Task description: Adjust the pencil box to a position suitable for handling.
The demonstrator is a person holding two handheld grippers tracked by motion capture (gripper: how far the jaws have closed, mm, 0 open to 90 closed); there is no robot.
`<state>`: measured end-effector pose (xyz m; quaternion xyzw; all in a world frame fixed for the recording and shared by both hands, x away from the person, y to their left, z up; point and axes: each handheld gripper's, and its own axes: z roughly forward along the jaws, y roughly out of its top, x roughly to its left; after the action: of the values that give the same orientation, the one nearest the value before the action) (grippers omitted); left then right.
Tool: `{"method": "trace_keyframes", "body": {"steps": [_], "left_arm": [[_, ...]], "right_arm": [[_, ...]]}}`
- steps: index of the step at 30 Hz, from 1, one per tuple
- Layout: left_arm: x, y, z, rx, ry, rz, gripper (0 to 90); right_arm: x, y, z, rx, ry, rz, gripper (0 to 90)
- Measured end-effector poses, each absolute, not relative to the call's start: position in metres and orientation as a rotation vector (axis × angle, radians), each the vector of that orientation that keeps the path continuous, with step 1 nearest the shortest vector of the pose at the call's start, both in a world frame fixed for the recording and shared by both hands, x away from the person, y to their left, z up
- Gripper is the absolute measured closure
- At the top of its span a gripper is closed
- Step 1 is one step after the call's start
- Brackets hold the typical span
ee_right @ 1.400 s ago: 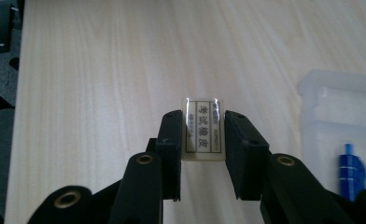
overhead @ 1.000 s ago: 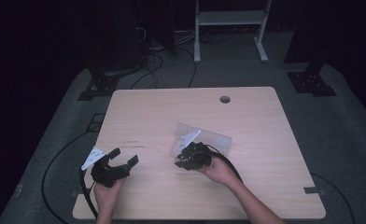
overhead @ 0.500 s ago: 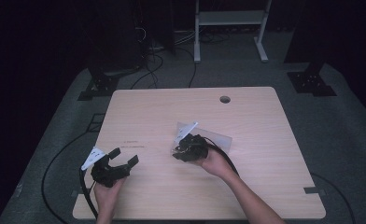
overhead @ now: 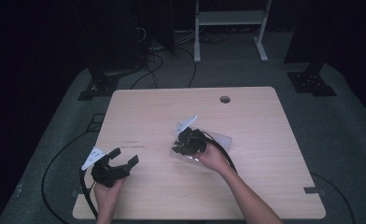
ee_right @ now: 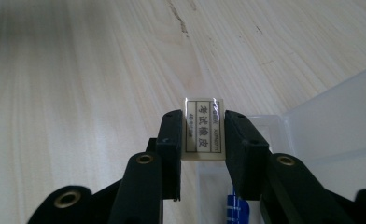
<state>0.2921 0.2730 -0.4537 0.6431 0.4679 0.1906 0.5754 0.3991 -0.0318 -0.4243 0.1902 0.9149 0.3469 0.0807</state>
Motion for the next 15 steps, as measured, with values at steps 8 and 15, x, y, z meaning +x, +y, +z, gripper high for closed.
{"method": "trace_keyframes", "body": {"steps": [8,15], "left_arm": [[0.292,0.272,-0.454,1.509,1.091,0.447,2.1],[0.293,0.272,-0.454,1.508,1.092,0.446,2.1]], "right_arm": [[0.411,-0.033,-0.436,0.632,2.735,1.023,68.0],[0.419,-0.034,-0.443,0.682,2.737,1.009,68.0]]}}
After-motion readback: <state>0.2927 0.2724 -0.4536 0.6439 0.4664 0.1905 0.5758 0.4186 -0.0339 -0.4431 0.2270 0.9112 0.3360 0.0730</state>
